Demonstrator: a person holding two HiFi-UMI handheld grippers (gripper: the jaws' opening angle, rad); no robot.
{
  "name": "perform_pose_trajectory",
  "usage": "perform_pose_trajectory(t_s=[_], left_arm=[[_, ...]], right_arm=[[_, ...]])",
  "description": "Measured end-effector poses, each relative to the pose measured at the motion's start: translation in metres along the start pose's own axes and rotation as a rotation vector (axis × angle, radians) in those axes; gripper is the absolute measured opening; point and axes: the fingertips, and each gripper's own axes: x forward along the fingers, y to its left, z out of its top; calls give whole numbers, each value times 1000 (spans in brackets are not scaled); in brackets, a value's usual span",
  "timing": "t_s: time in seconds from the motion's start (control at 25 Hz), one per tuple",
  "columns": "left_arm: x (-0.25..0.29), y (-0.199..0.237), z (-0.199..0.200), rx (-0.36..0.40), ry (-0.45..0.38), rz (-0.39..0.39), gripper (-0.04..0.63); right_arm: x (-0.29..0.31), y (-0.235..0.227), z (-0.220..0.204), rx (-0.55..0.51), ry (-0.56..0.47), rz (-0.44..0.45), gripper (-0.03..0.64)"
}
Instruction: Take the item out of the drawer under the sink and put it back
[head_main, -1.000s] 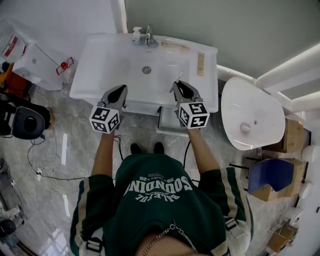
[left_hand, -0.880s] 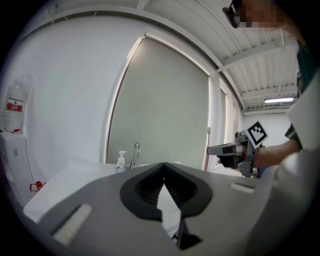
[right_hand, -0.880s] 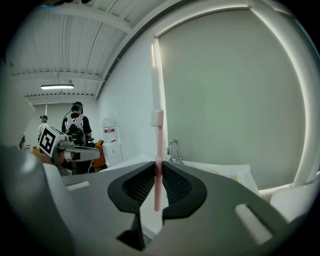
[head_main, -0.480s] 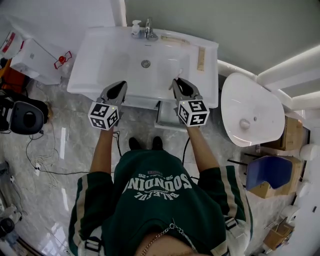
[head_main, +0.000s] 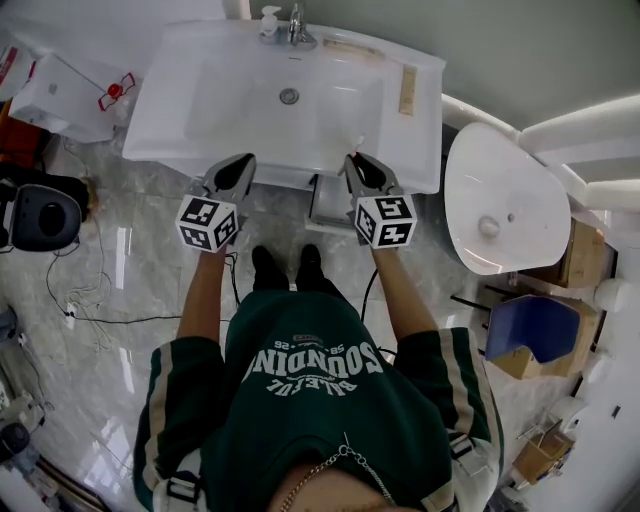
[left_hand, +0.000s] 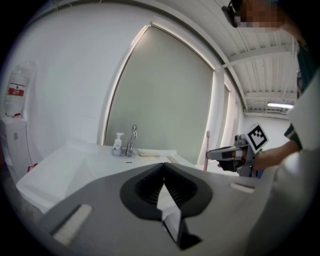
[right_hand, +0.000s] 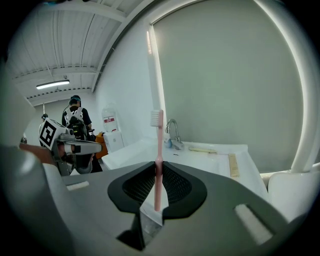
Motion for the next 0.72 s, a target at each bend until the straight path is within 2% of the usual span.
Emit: perform_pose_trajectory(t_s=[0.32, 0.72], left_arm=[[-3, -17, -46, -51, 68, -7, 49], [-17, -28, -100, -117, 124, 19, 49]], right_arm=[[-7, 3, -58, 32, 97, 19, 49], [3, 13, -145, -18, 265, 66, 49]])
